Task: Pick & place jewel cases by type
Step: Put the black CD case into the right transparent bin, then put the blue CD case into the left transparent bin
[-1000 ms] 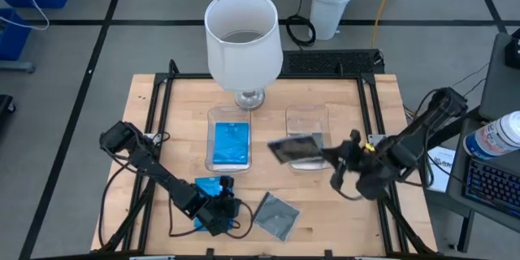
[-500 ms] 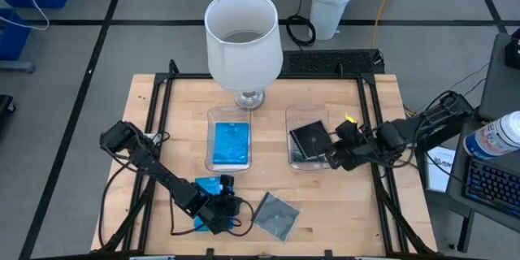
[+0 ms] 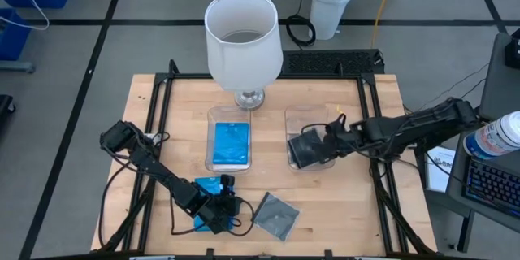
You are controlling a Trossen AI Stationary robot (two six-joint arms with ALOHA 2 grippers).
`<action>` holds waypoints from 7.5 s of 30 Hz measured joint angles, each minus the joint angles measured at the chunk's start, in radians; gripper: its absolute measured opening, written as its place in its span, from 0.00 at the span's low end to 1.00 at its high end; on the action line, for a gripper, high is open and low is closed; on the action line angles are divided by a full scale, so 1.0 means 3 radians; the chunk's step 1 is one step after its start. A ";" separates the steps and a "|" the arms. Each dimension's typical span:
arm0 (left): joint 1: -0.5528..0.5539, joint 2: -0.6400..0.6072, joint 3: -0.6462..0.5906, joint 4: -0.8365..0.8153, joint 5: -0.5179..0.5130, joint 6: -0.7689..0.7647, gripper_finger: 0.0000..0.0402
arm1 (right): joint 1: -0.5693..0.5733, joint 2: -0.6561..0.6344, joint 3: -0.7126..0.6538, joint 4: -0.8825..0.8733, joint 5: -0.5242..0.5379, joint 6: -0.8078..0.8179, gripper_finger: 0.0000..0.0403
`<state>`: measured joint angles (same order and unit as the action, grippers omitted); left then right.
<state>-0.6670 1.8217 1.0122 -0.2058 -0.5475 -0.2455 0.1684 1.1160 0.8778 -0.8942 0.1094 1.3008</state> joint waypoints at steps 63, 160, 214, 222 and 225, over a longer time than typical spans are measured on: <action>0.0128 -0.0003 0.0003 0.0347 0.0203 0.0464 0.10 | 0.0750 -0.0012 0.0814 0.0782 0.1184 -0.2495 0.10; -0.0938 -0.0490 -0.0326 -0.1601 0.0314 -0.3178 0.02 | 0.1058 0.3389 0.1558 0.4072 0.0429 -0.4740 0.00; -0.0708 -0.0488 -0.0271 -0.2154 -0.0013 -0.2041 0.01 | 0.1059 0.3384 0.1554 0.4379 0.0412 -0.4398 0.00; -0.0710 -0.0490 -0.0291 -0.2068 0.0049 -0.1858 0.02 | 0.1059 0.3384 0.1554 0.4463 0.0403 -0.4170 0.00; -0.0695 -0.0492 -0.0405 -0.1883 0.0047 -0.1814 0.02 | 0.1059 0.3374 0.1554 0.4410 0.0371 -0.3885 0.00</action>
<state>-0.8756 1.6741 0.8908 -0.7706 -0.5334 -0.7896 0.4862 2.1282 1.3441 0.4289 0.2206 0.1352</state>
